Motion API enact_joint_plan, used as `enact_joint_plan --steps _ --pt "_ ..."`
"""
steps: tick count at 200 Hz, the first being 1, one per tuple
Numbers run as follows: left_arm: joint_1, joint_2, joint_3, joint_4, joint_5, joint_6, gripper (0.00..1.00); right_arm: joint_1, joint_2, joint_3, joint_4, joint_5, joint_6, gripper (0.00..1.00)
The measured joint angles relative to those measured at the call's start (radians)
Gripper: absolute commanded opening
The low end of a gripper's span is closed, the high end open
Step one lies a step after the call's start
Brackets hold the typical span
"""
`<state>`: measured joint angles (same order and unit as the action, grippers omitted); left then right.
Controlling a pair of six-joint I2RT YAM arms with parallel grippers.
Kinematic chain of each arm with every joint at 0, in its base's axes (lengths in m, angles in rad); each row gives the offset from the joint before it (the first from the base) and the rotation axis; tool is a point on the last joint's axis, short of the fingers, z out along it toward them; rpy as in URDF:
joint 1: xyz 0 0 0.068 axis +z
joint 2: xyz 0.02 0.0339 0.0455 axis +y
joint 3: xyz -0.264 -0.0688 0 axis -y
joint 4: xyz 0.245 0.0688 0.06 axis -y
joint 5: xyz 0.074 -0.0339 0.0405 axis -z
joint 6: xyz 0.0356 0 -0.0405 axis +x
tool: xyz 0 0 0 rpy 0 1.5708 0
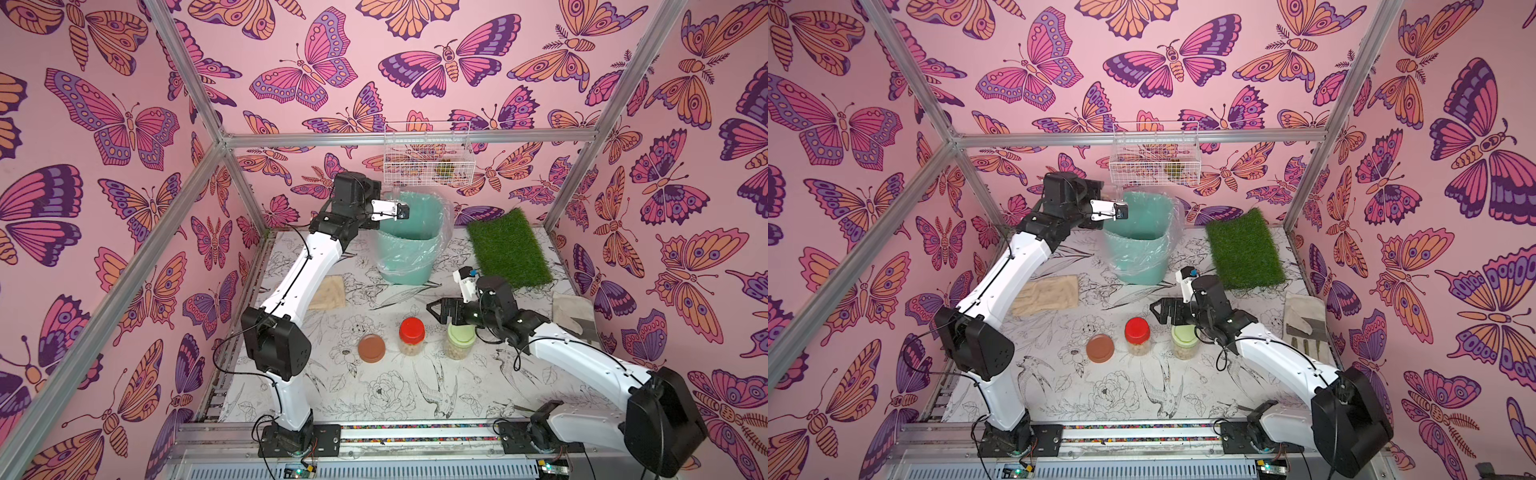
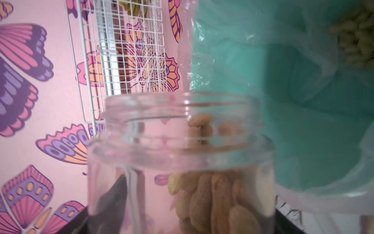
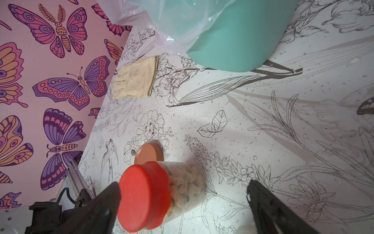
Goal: Empty moldy peanuts from jars
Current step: Move the jar to the center of the board.
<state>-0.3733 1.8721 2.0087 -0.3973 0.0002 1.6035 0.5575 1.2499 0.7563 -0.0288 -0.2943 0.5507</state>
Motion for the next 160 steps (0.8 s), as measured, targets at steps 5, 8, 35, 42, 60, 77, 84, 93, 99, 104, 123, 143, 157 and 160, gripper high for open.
enact_joint_plan --steps 5,8,35,42,60,77,84,93,99,104,123,143,157,160 --pt "0.000 0.007 0.016 0.001 0.003 0.039 0.00 0.000 0.002 0.000 0.003 -0.002 0.000 0.99" --pt "0.000 0.010 0.024 0.001 0.006 0.060 0.00 0.000 0.003 0.000 0.004 -0.002 0.000 0.99" --pt "-0.003 0.021 0.063 0.020 0.045 0.252 0.00 0.000 0.009 0.000 0.012 -0.011 0.000 0.99" --pt "-0.006 0.023 0.063 0.028 0.053 0.288 0.00 0.000 0.009 0.000 0.012 -0.013 0.000 0.99" --pt "-0.014 0.037 0.063 0.040 0.066 0.369 0.00 0.000 0.009 0.000 0.012 -0.015 0.000 0.99" --pt "-0.019 0.061 0.062 0.047 0.080 0.418 0.00 0.000 0.009 0.000 0.012 -0.017 0.000 0.99" --pt "-0.020 0.071 0.061 0.051 0.086 0.431 0.00 0.000 0.009 0.000 0.012 -0.018 0.000 0.99" --pt "-0.021 0.083 0.060 0.052 0.091 0.445 0.00 0.000 0.009 0.000 0.012 -0.020 0.000 0.99" --pt "-0.021 0.089 0.060 0.052 0.094 0.452 0.00 0.000 0.009 0.000 0.012 -0.021 0.000 0.99" --pt "-0.021 0.094 0.060 0.053 0.097 0.457 0.00 0.000 0.009 0.000 0.012 -0.021 0.000 0.99" --pt "-0.021 0.104 0.060 0.053 0.101 0.468 0.00 0.000 0.014 0.000 0.019 -0.021 0.000 0.99" --pt "-0.021 0.105 0.056 0.053 0.101 0.477 0.00 0.000 0.025 0.000 0.026 -0.023 0.000 0.99" --pt "-0.020 0.104 0.044 0.060 0.101 0.480 0.00 0.000 0.034 0.000 0.030 -0.026 0.000 0.99" --pt "-0.020 0.104 0.040 0.061 0.101 0.480 0.00 0.000 0.037 0.000 0.030 -0.027 0.000 0.99"
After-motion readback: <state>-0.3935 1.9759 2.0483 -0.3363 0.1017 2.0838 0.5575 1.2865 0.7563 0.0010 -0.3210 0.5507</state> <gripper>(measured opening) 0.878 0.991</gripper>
